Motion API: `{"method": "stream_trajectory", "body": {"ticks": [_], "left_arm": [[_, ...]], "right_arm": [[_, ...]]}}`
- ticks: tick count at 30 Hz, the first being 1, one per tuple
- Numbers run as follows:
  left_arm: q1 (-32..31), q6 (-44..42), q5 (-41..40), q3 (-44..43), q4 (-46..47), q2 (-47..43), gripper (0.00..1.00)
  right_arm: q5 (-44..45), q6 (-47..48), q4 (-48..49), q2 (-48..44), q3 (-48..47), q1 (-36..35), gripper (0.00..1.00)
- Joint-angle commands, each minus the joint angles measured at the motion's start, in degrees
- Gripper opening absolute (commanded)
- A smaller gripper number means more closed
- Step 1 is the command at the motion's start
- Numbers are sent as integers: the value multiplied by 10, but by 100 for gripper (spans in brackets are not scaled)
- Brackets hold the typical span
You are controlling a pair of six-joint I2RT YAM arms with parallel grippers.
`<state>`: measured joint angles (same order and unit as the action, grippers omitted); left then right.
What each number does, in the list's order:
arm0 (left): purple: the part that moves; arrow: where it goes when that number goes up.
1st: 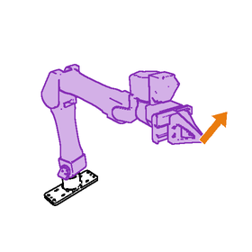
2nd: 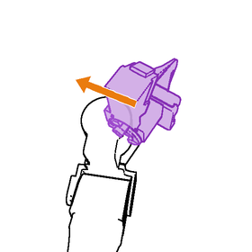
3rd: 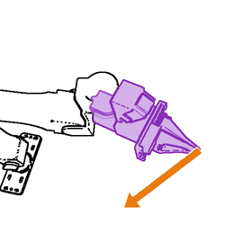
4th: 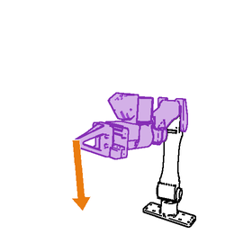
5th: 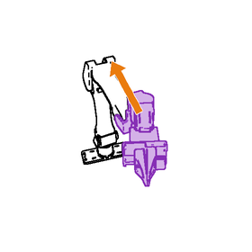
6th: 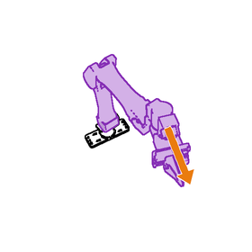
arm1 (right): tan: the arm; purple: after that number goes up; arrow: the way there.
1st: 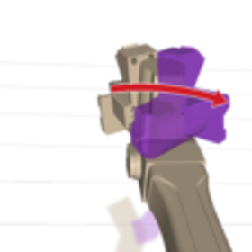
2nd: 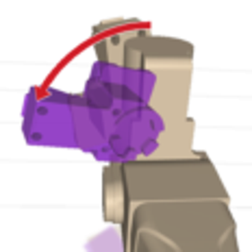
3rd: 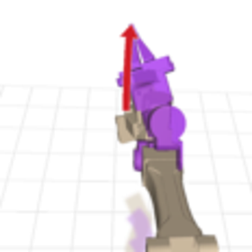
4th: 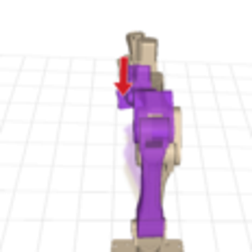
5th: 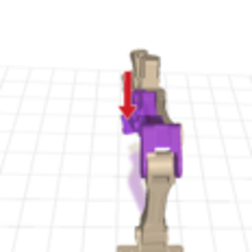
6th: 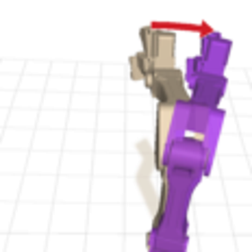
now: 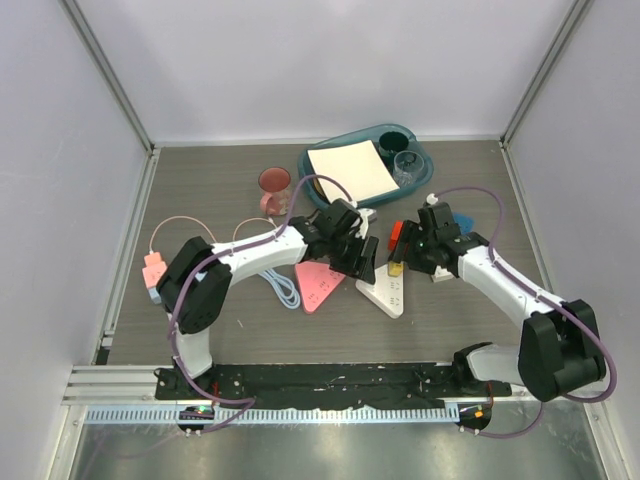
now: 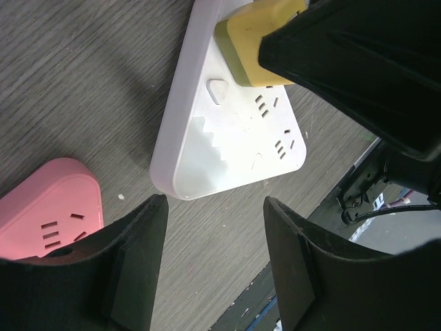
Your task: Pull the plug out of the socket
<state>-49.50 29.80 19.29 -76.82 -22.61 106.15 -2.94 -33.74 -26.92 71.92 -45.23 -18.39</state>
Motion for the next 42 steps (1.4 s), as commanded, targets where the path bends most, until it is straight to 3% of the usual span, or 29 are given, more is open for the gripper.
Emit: {"method": "stream_trajectory", "body": {"ticks": [1,7,10,16,20,26,34,42], "left_arm": [[-3,-11,-8,-18,-2,0,63],[-3,-26,-50,-33,-29,21,61],[-3,-20,-67,-33,-32,14,55],[-2,0,-3,35,77,-70,49],[-2,26,58,63,143,-81,29],[-3,46,92,47,143,-25,15],[-10,62,81,54,151,14,11],[-30,57,32,45,119,49,11]], "right_arm": [[21,6,32,17,-21,-8,62],[20,7,54,21,-11,-16,49],[18,1,63,16,-1,-21,44],[22,-8,68,13,7,-29,43],[28,-14,66,16,8,-31,43],[46,-29,67,16,12,-38,43],[60,-52,73,8,28,-50,35],[64,-70,93,-31,59,-56,10]]}}
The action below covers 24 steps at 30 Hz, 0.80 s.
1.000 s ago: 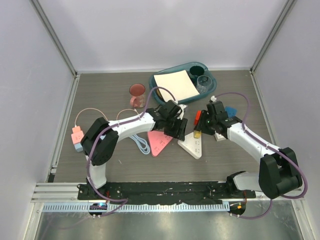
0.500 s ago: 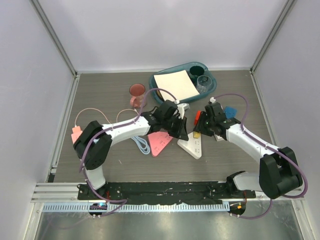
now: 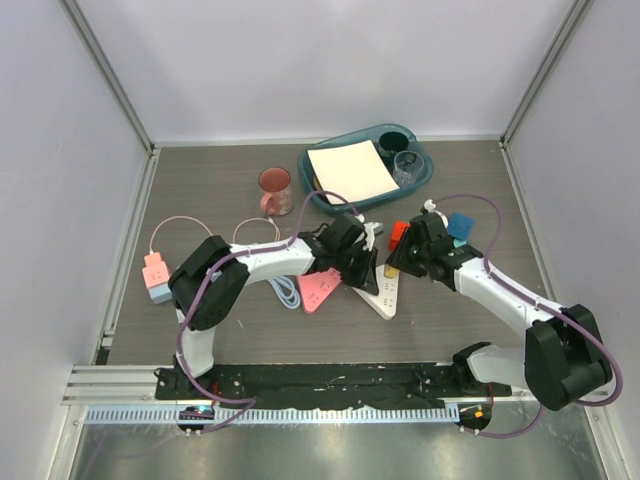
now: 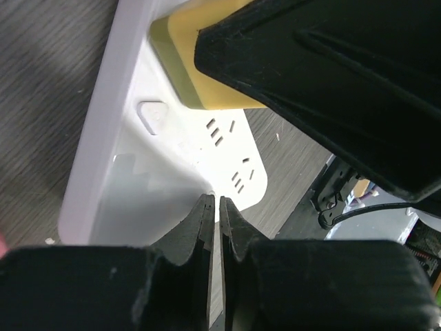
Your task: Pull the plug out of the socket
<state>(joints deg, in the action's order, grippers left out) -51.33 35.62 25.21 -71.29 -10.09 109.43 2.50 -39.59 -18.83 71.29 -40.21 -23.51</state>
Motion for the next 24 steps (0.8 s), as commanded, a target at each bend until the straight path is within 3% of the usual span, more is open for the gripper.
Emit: {"method": "stream_trajectory", "body": {"ticks": [1,8,24], "left_arm": [[-13,-5,-31,-13,-12,19,12],[-22,-14,-121,-55,-111,66,9],[-22,19,-120,-63,-150,123,6]], "right_arm": [[8,-10,10,-27,7,-4,5],[5,-1,5,-41,1,-5,1],[-15,-4,-12,-48,-58,0,1]]}}
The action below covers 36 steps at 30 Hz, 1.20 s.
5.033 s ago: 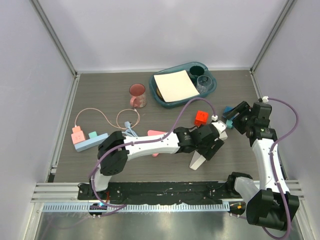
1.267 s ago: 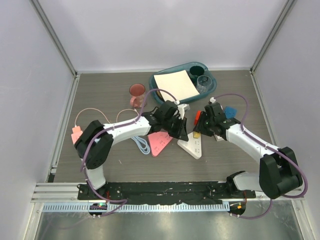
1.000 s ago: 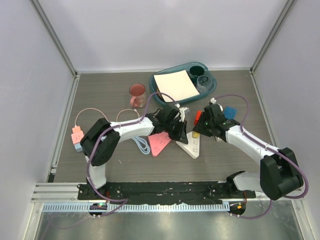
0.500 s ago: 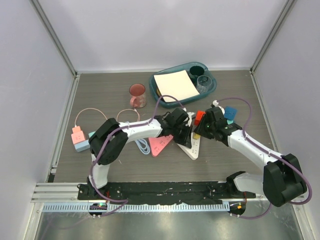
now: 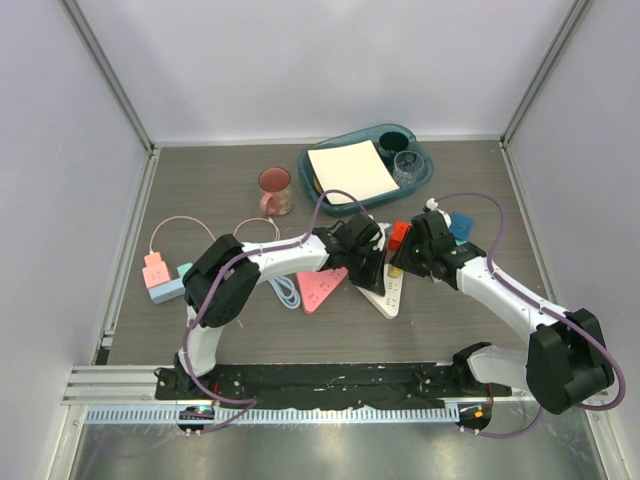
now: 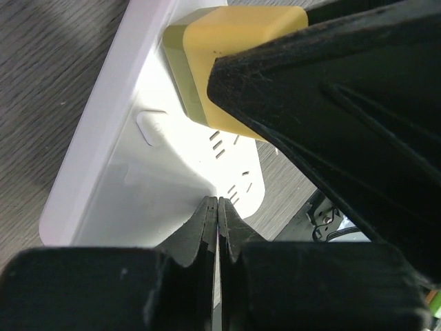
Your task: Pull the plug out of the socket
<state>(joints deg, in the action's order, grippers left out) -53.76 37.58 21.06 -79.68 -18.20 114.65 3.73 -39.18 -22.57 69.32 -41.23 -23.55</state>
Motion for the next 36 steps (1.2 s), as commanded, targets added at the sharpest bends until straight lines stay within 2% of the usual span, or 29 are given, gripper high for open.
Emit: {"method": "stream_trajectory", "body": {"ticks": [1,6,11,14,15,16,20,21,24,31,34,36], "left_arm": [[2,2,-70,20,-70,74,6],[1,-1,-80,8,-90,79,7],[2,-15,-96,-1,-89,43,10],[4,-25,-102,-5,-82,6,29],[6,-29,-102,-7,-78,-12,39],[5,-34,-103,-10,-77,-19,41],[7,-44,-78,-13,-66,-30,35],[7,-42,-76,-11,-64,-28,28],[10,-44,-86,-2,-50,-24,20],[23,-48,-52,8,10,-28,13],[23,-42,-68,-1,-4,0,8],[23,-35,-115,5,-30,14,5]], "right_arm": [[-28,-6,24,-30,-51,1,1],[-29,1,25,-21,-38,3,1],[-54,-4,63,-9,7,3,1],[-51,-1,65,-16,11,3,1],[-48,-2,65,-16,10,3,1],[-47,-1,65,-18,10,3,1],[-50,-7,74,-19,10,3,1],[-53,-8,76,-18,11,3,1],[-60,-6,84,-16,15,4,1],[-69,-11,94,-11,24,3,1],[-74,-11,94,-10,20,4,1],[-72,-10,87,-9,14,3,1]]}}
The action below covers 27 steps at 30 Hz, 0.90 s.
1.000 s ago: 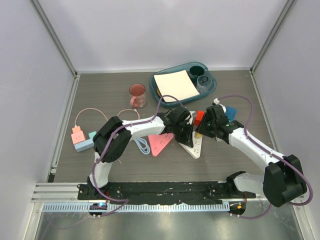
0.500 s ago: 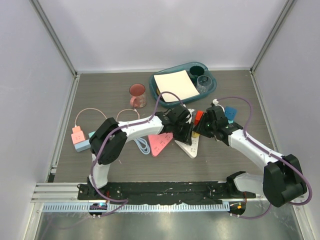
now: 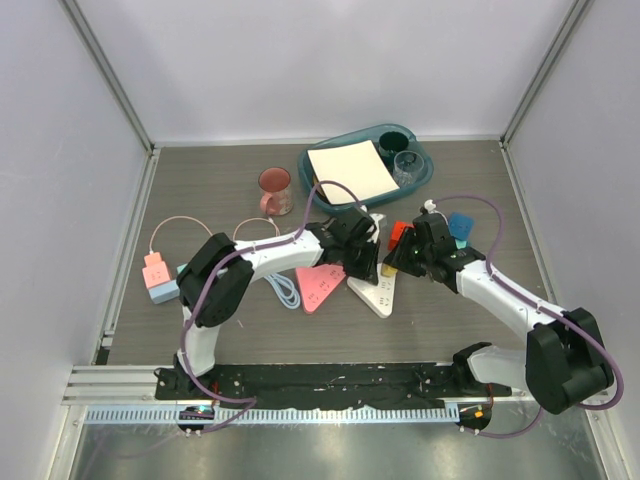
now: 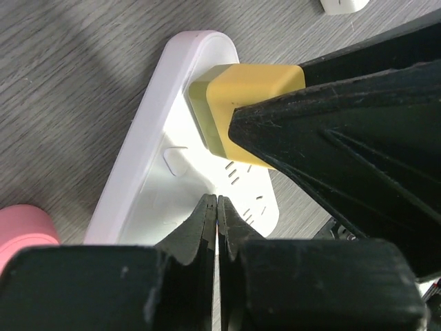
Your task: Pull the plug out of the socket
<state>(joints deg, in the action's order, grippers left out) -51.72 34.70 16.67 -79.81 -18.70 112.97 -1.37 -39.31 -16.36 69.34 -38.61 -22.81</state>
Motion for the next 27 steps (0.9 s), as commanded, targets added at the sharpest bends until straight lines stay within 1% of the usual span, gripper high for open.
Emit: {"method": "stream_trajectory", "body": {"ticks": [1,2,5,11,14,15,19,21,22,23,27], "left_arm": [[4,-1,-89,6,-37,36,5],[3,12,-129,4,-75,41,5],[3,29,-152,-3,-123,62,4],[3,49,-150,12,-121,92,4],[0,51,-161,26,-120,91,3],[-1,49,-182,26,-120,94,3],[-7,42,-201,11,-144,101,3],[-7,41,-206,13,-143,99,2],[-7,40,-205,12,-143,98,3],[-7,38,-203,11,-142,96,2],[-7,31,-173,4,-129,77,5]], "right_arm": [[-18,-7,13,-10,-22,-4,1],[-14,-4,5,-12,-29,-4,1],[1,-4,-23,-15,-59,-3,1],[5,-5,-32,6,-103,-4,1],[3,-3,-36,21,-124,-2,1],[3,-3,-37,26,-136,-2,1],[-7,-2,-39,47,-147,-2,1],[10,-3,-44,41,-146,-1,1],[46,-2,-51,38,-145,0,1],[59,-2,-59,34,-146,2,1],[87,14,-75,23,-132,24,1]]}}
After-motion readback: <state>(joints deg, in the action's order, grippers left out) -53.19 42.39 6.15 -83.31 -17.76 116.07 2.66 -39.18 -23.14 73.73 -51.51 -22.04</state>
